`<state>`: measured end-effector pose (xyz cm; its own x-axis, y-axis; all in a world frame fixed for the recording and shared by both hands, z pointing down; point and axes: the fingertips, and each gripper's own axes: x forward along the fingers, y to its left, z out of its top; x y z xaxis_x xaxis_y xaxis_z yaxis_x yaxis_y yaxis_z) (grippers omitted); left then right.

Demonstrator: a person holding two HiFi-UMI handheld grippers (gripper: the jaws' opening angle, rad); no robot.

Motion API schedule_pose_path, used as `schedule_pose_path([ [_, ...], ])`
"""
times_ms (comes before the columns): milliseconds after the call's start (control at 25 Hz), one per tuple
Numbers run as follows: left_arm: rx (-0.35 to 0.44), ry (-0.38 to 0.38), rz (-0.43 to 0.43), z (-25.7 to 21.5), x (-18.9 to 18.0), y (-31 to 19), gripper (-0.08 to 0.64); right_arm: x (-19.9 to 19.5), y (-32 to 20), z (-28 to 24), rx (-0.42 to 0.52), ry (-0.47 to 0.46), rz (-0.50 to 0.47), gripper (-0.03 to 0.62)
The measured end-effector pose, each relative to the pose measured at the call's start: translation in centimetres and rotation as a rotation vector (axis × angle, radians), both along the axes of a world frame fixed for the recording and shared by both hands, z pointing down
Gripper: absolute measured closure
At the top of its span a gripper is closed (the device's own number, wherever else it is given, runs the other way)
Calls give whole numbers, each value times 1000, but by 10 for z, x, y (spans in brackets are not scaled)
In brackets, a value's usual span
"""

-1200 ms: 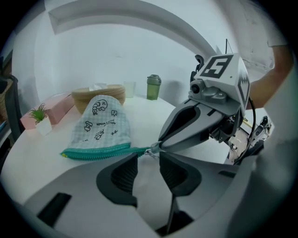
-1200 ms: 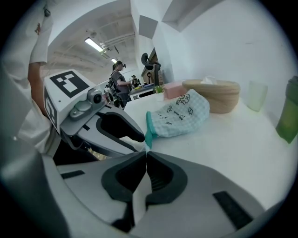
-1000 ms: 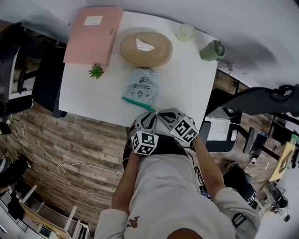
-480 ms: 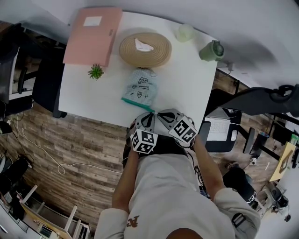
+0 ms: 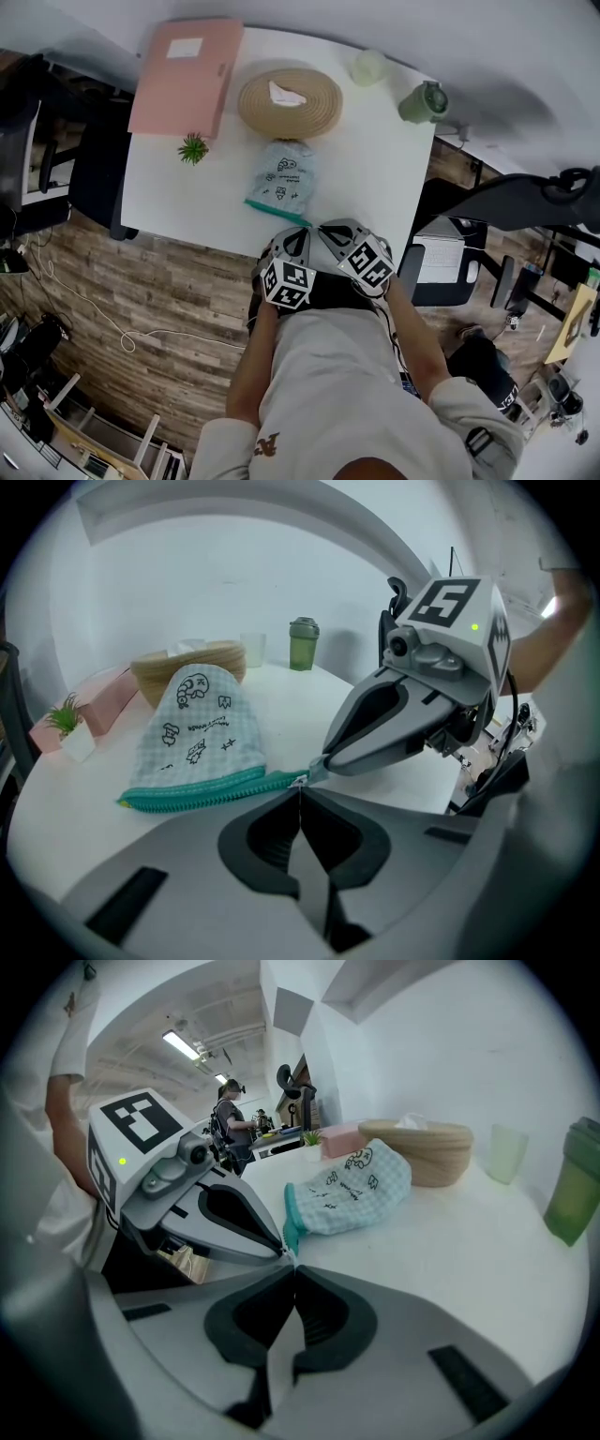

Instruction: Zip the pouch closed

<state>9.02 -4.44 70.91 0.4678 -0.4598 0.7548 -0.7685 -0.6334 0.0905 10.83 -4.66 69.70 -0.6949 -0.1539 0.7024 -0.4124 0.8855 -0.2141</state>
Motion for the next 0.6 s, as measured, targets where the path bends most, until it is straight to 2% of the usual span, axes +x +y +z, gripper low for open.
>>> schedule_pose_path([
  [600, -19, 25, -9, -2, -9, -6, 561, 2, -4, -2, 7, 23, 51, 589],
])
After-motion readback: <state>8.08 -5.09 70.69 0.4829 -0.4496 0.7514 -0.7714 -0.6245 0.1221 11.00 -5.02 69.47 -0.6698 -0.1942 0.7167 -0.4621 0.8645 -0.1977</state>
